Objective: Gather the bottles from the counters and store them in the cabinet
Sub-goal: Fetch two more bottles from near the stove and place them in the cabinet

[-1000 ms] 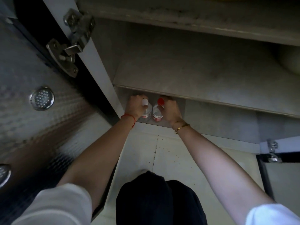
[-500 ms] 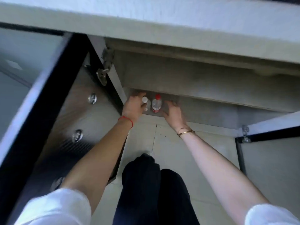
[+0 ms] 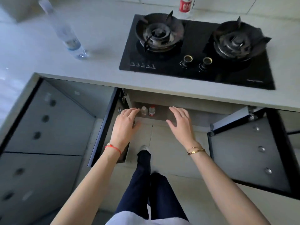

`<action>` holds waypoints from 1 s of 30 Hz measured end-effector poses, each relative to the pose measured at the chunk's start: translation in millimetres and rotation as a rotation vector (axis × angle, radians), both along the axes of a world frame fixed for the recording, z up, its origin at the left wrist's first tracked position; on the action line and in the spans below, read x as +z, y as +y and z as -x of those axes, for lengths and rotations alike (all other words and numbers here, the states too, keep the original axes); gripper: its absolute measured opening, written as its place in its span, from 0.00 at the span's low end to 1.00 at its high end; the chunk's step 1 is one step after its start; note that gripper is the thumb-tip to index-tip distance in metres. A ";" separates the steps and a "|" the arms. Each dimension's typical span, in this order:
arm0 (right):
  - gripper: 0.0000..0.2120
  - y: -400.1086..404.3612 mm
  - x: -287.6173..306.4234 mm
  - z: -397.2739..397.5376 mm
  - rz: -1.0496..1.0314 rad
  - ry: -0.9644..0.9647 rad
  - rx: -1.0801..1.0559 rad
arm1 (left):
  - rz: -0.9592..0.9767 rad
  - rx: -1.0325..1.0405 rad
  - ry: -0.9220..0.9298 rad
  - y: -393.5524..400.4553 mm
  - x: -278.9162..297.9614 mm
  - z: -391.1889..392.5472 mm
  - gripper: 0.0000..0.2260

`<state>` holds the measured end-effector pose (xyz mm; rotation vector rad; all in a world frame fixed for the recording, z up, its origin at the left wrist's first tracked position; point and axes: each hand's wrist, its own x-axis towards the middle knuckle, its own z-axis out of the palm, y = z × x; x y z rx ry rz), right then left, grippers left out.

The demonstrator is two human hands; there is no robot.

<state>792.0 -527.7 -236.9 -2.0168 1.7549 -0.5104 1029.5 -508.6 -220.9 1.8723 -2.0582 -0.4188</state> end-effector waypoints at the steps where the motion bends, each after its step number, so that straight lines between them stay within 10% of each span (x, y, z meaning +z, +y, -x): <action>1: 0.25 8.2 18.3 2.7 0.020 0.006 0.002 | 0.020 0.001 -0.008 8.3 19.7 -1.9 0.21; 10: 0.24 58.3 118.5 7.5 0.179 -0.018 -0.010 | 0.170 0.076 -0.004 58.5 132.2 -19.5 0.19; 30: 0.24 39.7 160.7 -13.2 0.282 -0.063 0.055 | 0.227 0.205 0.045 71.0 169.0 -41.3 0.20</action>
